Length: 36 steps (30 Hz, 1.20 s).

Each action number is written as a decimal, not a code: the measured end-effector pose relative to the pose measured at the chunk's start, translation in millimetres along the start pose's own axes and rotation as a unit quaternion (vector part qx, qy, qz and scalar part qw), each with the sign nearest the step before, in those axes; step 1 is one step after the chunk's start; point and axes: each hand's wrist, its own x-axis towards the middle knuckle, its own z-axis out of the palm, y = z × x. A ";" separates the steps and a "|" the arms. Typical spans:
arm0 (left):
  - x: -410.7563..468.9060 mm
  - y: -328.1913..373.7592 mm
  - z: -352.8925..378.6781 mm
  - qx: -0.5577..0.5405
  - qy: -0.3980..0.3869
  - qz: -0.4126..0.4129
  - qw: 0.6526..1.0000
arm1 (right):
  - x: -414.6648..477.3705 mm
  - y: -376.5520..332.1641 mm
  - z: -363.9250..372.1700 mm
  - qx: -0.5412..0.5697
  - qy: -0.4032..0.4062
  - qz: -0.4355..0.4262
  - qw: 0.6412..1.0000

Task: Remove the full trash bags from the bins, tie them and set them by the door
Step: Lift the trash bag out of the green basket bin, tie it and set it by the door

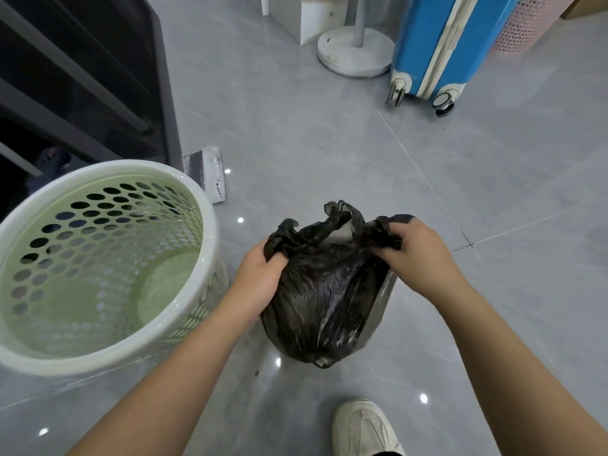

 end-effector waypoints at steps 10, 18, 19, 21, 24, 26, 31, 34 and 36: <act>-3.4 9.8 3.9 0.163 -0.156 0.126 0.966 | -11.5 -33.9 -13.3 0.148 -0.047 -0.034 0.987; 1.1 9.5 13.4 0.075 -0.050 0.102 0.991 | -9.4 -32.0 -9.4 0.356 -0.129 -0.041 0.925; -0.3 11.9 12.3 0.046 -0.045 0.078 0.995 | -7.0 -22.0 -10.6 0.339 -0.130 -0.037 0.931; -0.3 13.0 10.9 0.003 -0.039 0.033 0.999 | -6.0 -3.3 -8.1 0.281 -0.117 -0.027 0.952; -1.3 11.2 13.6 -0.035 -0.033 -0.005 0.999 | -9.7 12.7 15.9 0.189 -0.123 -0.070 0.972; -2.5 11.9 17.2 -0.057 -0.023 -0.020 0.998 | -15.6 8.8 36.2 0.253 -0.149 -0.064 0.954; -2.5 16.2 7.5 -0.067 -0.071 0.024 0.995 | -24.7 -7.1 40.3 0.496 -0.051 0.046 0.866; -2.1 16.4 2.3 0.027 -0.114 0.092 0.989 | -24.0 -15.9 38.7 0.558 -0.052 0.071 0.825; -1.0 16.9 5.4 0.035 -0.084 0.106 0.990 | -24.5 -21.7 41.5 0.566 -0.056 0.082 0.819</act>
